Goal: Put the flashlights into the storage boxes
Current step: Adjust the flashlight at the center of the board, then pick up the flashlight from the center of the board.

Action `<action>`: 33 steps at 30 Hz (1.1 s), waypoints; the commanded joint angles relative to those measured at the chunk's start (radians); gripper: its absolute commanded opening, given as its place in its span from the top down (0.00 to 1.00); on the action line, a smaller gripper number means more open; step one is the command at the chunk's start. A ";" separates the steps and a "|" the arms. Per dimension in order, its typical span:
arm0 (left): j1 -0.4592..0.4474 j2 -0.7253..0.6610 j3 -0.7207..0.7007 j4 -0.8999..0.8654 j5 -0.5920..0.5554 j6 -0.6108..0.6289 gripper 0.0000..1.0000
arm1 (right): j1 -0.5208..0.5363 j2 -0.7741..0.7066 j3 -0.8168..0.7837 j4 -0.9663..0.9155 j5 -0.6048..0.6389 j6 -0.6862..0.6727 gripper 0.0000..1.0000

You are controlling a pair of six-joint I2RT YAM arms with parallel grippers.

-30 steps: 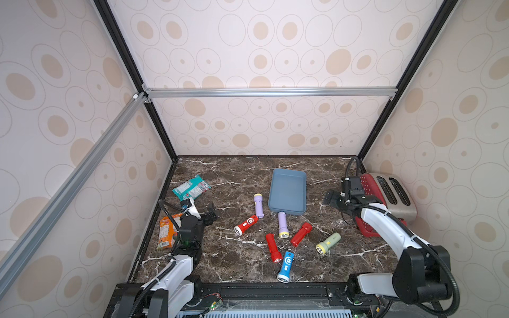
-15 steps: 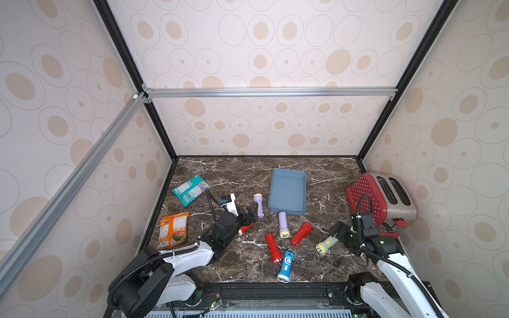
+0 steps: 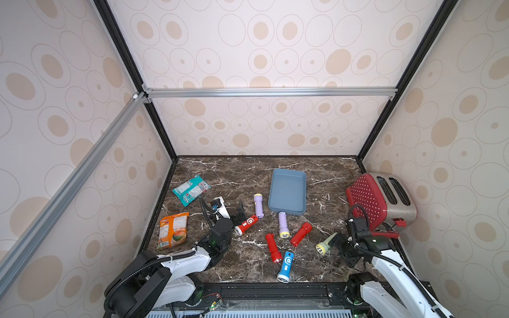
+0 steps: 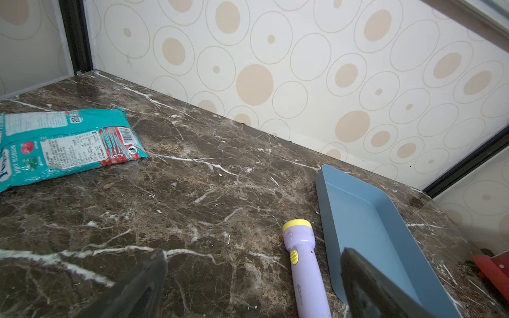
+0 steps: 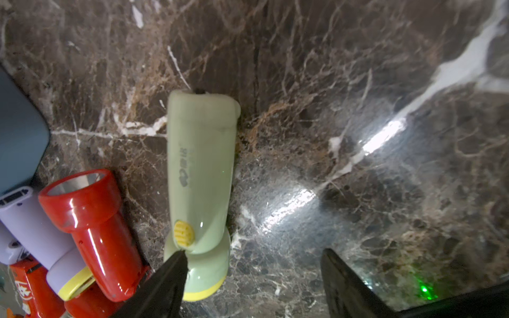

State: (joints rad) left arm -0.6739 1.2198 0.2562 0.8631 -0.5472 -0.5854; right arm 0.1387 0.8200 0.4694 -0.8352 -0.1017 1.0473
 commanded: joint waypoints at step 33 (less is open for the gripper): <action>0.004 0.056 0.048 0.054 0.175 0.045 0.08 | 0.135 0.576 0.295 0.274 0.163 0.135 0.24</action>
State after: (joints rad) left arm -0.6739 1.2800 0.2741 0.9035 -0.3824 -0.5140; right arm 0.2638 1.3514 0.7757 -0.5510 -0.0013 1.1408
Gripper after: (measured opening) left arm 0.925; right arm 0.766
